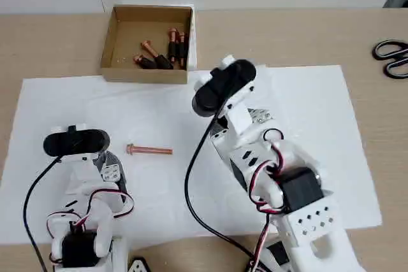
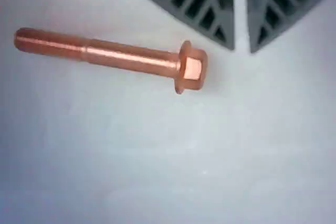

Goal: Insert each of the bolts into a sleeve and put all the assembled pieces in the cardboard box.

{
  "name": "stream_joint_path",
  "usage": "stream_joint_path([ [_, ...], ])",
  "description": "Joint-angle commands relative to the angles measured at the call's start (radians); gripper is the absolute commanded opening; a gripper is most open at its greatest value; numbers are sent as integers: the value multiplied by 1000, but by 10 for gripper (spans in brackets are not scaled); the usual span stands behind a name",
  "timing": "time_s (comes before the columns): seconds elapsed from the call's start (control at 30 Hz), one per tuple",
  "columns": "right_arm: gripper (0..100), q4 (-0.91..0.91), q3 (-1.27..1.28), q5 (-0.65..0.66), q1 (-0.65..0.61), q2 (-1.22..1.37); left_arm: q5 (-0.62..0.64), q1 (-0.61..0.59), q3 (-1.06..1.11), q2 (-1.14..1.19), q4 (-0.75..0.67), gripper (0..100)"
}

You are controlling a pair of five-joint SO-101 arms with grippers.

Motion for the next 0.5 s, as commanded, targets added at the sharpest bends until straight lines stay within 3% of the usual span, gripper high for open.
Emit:
stream_joint_path([
  [0.0, 6, -183, 144, -3, 5, -53, -9, 8, -39, -6, -3, 7],
  [0.13, 5, -348, 264, -5, 7, -90, -74, 6, -42, -6, -3, 7],
  [0.3, 5, -412, 330, -40, 28, -150, -87, 3, -50, -6, 2, 7],
  [0.47, 5, -450, 341, -129, 148, -325, -89, 6, -168, -5, 41, 7],
])
